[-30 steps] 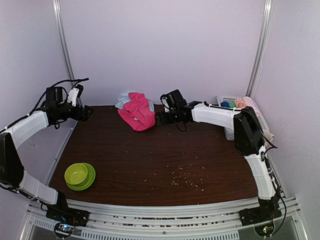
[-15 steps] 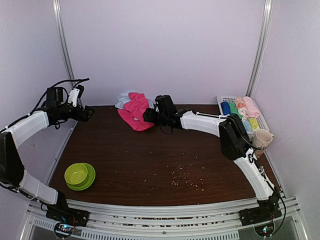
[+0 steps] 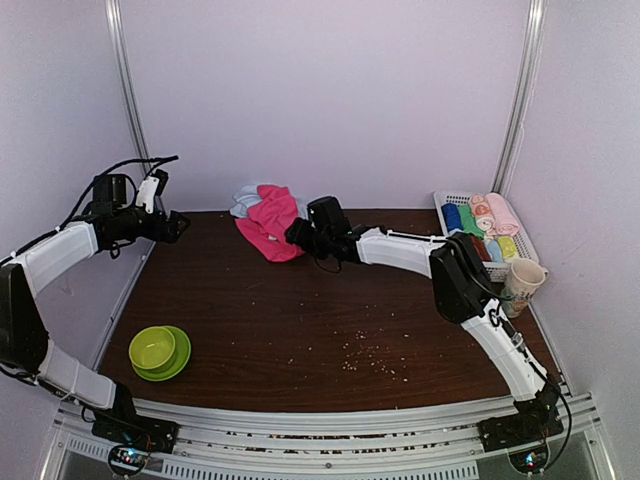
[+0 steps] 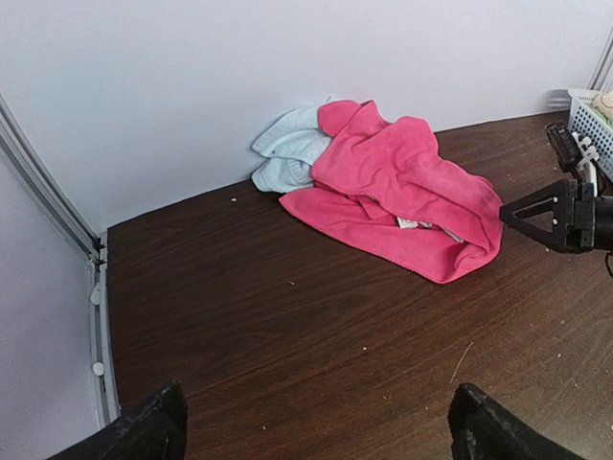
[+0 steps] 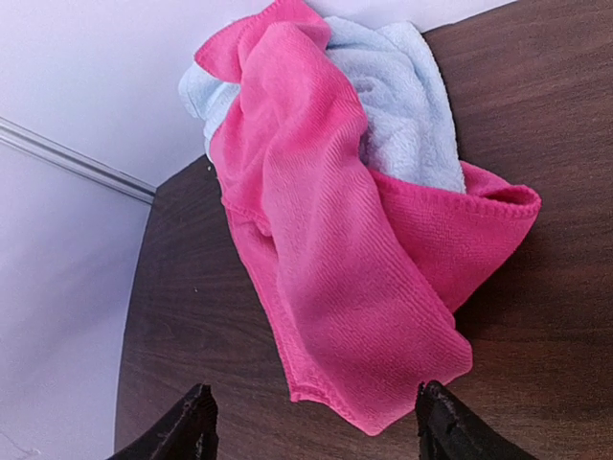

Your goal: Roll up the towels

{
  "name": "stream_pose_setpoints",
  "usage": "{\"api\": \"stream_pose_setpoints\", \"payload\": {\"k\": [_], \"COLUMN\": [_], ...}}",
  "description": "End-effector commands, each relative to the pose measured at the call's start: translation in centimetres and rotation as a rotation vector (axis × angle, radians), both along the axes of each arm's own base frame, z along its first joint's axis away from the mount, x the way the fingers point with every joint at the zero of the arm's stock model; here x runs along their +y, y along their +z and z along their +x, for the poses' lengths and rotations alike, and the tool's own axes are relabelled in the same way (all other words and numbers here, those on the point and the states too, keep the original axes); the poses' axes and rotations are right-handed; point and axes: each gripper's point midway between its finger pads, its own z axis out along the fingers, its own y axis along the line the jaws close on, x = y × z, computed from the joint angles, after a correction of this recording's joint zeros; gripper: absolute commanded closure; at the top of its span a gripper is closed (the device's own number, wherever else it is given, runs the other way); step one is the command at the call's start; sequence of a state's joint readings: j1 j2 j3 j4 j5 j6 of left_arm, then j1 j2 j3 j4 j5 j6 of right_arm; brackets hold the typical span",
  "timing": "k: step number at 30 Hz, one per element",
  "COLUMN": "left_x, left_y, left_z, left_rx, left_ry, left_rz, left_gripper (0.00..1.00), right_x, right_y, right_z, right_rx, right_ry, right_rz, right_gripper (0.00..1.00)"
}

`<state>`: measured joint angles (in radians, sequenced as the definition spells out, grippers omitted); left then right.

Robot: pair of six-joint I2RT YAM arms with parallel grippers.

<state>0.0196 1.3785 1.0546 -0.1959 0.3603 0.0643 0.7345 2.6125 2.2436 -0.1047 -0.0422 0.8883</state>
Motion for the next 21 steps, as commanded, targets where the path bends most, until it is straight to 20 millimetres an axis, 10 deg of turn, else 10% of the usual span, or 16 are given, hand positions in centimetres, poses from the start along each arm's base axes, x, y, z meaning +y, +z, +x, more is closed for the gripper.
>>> {"api": "stream_pose_setpoints", "payload": {"k": [1,9,21], "left_x": [-0.3,-1.2,-7.7], "left_y": [0.8,1.0,-3.4], "left_z": [0.2,1.5,9.7], "left_rx": [-0.024,-0.01,0.146], "left_ry": [-0.005,-0.027,-0.095], "left_rz": [-0.019,-0.086,-0.092], "left_gripper": [0.02,0.02,0.02], "right_x": [-0.6,-1.8,-2.6], "right_y": [0.5,0.6,0.6], "right_z": [1.0,1.9,1.1], "right_rx": [0.009,0.011,0.044], "right_ry": [-0.091,-0.183,-0.141], "right_rz": [0.022,-0.004,0.001], "right_gripper": [0.3,0.33,0.22]}}
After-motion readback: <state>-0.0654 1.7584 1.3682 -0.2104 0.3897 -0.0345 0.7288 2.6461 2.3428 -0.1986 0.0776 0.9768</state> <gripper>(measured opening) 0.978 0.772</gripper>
